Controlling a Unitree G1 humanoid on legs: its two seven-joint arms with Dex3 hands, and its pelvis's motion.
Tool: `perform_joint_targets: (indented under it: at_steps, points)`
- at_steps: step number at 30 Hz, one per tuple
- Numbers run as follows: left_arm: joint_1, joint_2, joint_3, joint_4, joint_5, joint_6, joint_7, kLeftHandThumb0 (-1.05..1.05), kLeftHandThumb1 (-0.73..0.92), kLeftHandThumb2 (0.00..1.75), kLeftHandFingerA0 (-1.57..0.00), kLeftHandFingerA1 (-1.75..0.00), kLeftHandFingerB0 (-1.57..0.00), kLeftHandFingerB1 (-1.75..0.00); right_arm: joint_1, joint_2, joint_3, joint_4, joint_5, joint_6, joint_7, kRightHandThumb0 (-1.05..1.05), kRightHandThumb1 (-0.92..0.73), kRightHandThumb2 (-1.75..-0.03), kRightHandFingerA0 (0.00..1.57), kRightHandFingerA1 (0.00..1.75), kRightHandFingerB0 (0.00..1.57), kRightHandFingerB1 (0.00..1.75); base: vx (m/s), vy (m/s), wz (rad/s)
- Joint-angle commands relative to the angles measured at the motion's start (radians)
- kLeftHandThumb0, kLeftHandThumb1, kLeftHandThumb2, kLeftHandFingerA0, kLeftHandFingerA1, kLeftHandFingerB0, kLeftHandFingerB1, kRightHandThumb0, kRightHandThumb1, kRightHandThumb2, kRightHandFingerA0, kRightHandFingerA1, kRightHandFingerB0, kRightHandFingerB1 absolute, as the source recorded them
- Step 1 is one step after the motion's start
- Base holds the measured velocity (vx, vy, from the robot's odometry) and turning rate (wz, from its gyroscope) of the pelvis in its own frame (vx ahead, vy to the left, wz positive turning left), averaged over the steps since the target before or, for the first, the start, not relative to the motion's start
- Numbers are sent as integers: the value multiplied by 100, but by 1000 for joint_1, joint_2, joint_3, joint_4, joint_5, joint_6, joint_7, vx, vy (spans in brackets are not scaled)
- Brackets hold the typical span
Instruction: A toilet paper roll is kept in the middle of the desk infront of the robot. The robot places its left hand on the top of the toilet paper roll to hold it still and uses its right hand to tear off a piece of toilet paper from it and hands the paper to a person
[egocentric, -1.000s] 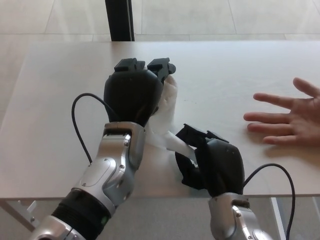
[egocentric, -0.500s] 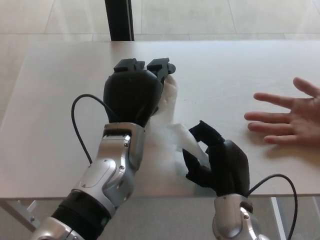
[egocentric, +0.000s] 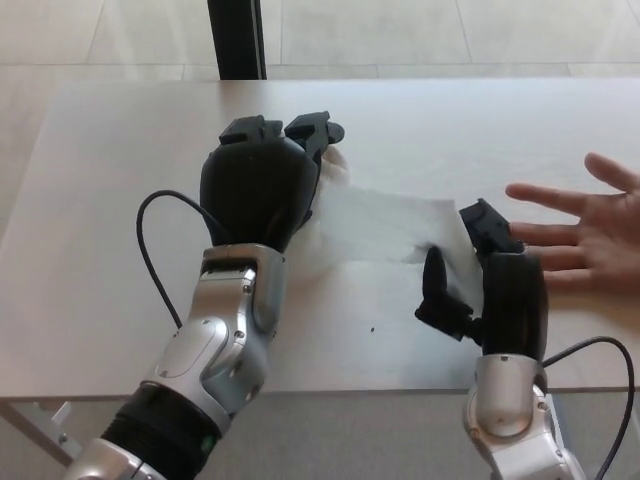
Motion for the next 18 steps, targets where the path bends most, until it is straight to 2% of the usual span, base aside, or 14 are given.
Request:
perform_joint_targets:
  at_steps: [1, 4, 5, 6, 8, 14, 16, 17, 18]
  points:
    - [75, 29, 20, 48, -54, 35, -80, -16, 63, 62, -54, -46, -60, -52, -24, 110, -27, -66, 136, 40, 33, -18, -42, -143, 96, 175, 82, 160, 0, 0, 0]
    - [85, 41, 27, 49, -53, 28, -77, -17, 64, 64, -54, -47, -60, -52, -28, 86, -17, -92, 116, 64, 28, -19, -42, -143, 96, 175, 81, 158, 0, 0, 0]
    - [92, 42, 28, 45, -55, 24, -76, -18, 64, 64, -55, -48, -60, -53, -28, 81, -18, -99, 129, 64, 38, -21, -43, -136, 96, 175, 80, 165, 0, 0, 0]
    - [95, 42, 28, 46, -55, 23, -73, -19, 64, 64, -55, -48, -60, -53, -26, 84, -26, -106, 166, 48, 57, -14, -46, -140, 100, 175, 83, 154, 0, 0, 0]
    - [101, 37, 26, 46, -54, 31, -74, -18, 64, 64, -56, -48, -58, -50, -42, 88, -32, -117, 163, 81, 39, -19, -42, -139, 99, 175, 85, 162, 0, 0, 0]
    - [113, 30, 31, 43, -72, 15, -76, -17, 64, 63, -53, -47, -59, -52, -76, 101, -59, -146, 220, 128, 37, -16, -46, -136, 102, 175, 82, 152, 0, 0, 0]
    - [113, 24, 29, 43, -72, 23, -79, -18, 67, 62, -51, -46, -59, -51, -87, 87, -71, -170, 236, 135, 48, -15, -42, -136, 100, 175, 77, 163, 0, 0, 0]
    - [116, 23, 28, 40, -73, 18, -77, -17, 66, 64, -53, -46, -60, -52, -103, 31, -73, -184, 217, 119, 77, -9, -44, -131, 101, 175, 74, 167, 0, 0, 0]
    - [117, 22, 29, 41, -73, 21, -75, -17, 66, 64, -53, -46, -60, -52, -105, 30, -74, -181, 220, 120, 81, -9, -44, -131, 101, 175, 74, 167, 0, 0, 0]
